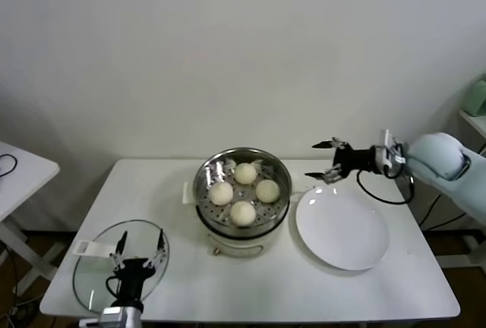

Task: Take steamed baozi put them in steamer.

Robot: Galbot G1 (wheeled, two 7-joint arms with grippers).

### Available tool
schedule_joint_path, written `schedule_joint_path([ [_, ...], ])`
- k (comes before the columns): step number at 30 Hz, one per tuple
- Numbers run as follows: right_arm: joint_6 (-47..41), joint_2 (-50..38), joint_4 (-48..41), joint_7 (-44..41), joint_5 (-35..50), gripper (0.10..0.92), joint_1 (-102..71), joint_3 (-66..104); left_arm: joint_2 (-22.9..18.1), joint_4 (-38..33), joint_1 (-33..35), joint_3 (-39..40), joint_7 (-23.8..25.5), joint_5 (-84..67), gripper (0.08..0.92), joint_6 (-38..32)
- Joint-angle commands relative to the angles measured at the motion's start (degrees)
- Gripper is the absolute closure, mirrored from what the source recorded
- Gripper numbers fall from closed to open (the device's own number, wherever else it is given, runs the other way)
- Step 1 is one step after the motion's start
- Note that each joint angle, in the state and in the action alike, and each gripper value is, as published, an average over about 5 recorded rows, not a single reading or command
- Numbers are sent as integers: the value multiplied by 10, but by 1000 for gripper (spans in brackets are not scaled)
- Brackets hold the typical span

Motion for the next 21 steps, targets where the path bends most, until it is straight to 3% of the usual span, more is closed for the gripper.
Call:
schedule_joint_path([
  [1,83,53,83,117,-88,203,-577,611,-1,0,10,-2,1,3,177,-10],
  [11,165,288,107,120,-160,203,-745,796,-4,-4,14,-7,2,4,177,-13],
  [21,234,501,116,119,-200,203,-866,866,1,-2,13,-15,4,0,177,-11],
])
